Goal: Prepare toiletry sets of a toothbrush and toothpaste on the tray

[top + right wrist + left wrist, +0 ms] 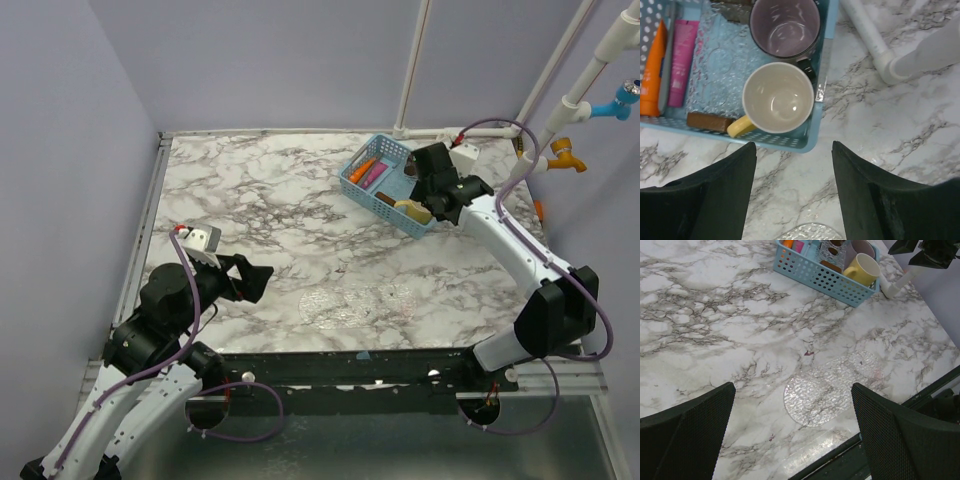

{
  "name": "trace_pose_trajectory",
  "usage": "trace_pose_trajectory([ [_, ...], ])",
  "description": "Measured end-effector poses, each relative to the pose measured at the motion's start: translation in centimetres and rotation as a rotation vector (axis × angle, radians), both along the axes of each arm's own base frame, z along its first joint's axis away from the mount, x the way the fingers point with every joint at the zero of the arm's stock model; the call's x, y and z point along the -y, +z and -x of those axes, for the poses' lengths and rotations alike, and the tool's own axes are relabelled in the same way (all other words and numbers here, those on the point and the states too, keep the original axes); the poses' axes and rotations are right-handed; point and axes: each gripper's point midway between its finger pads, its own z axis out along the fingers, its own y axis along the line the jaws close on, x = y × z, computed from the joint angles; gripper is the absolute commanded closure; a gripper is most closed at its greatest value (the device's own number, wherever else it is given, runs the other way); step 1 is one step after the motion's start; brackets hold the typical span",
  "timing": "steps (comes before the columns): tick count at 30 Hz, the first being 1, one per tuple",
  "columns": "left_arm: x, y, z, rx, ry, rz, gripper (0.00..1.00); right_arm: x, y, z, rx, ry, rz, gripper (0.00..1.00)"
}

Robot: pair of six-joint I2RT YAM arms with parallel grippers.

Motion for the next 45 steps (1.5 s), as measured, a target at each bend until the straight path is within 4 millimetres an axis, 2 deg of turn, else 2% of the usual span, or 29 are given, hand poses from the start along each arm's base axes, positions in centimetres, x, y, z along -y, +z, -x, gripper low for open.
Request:
trace_pose_trajectory([
  [7,0.1,-0.1,-0.1,-0.004,-0.001,-0.003,0.01,4.4,-1.3,-0.2,-0.023,-0.127,-0.009,0.40],
  [13,0.0,-0.1,-0.1,-0.004,0.000,-0.003,0.01,6.3,-2.2,-0.5,-0.031,-0.175,-0.035,0.46],
  [23,0.1,-0.1,-0.1,-0.004,-0.001,-0.003,0.01,6.7,-5.0,-2.6,-0.077,-0.165,-0.062,0.54],
  [29,0.0,-0.1,-0.1,-0.004,0.000,-0.003,0.01,7.0,-6.8,-3.1,-0.117,-0.166,-0.051,0.54],
  [40,0.1,-0.2,-0.1,-0.010,0.000,-0.006,0.01,8.4,-9.0,-4.1,-0.155,-0.189,-0.055,0.55],
  [45,0.1,-0.3,-0.2,-0.011,0.000,-0.007,0.01,8.7,-9.4,-4.9,-0.150,-0.189,-0.063,0.55],
])
